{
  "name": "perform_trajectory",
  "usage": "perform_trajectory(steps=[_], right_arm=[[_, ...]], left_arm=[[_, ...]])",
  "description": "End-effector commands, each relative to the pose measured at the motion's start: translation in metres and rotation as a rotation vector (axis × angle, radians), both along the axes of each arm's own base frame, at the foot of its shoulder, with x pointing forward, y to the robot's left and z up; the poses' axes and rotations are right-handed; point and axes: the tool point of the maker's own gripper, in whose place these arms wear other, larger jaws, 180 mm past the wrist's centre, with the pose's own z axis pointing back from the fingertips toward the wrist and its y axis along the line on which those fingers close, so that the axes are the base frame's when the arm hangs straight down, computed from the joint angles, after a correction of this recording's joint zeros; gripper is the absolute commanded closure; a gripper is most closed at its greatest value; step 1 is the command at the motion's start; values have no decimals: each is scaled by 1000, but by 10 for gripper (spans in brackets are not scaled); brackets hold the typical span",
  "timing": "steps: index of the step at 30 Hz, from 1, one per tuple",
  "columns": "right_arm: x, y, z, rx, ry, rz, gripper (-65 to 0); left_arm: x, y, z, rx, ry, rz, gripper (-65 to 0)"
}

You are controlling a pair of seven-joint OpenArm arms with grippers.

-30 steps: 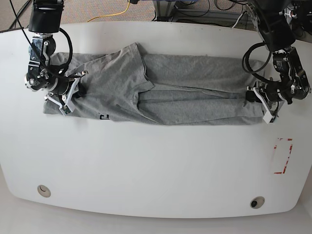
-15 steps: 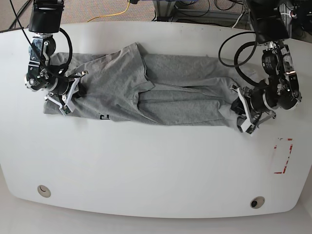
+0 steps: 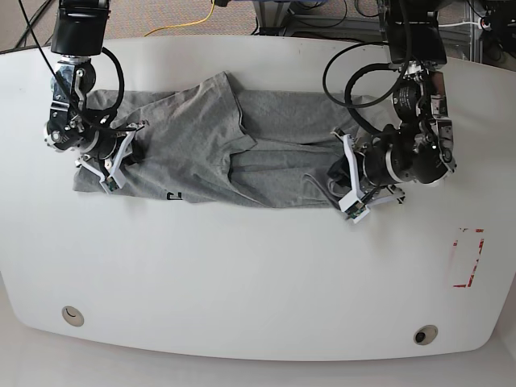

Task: Layout the t-shirt on the table in an organized manner, then fold the t-shirt properly
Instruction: 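Carry the grasped strip end with the left gripper toward the right gripper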

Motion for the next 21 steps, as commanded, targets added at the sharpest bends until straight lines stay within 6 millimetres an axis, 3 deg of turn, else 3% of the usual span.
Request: perform_trajectory(steps=[1, 7, 12, 21], right_arm=[[-12, -9, -10, -57, 66, 7, -95], [-12, -8, -10, -52, 66, 7, -95], [-12, -8, -10, -52, 66, 7, -95], [-12, -5, -10, -46, 64, 7, -95]], left_arm=[[9, -21, 19, -61, -55, -25, -62], [15, -57, 34, -140, -80, -58, -62], [13, -81, 33, -207, -50, -70, -62], [19, -92, 28, -232, -13, -78, -65]])
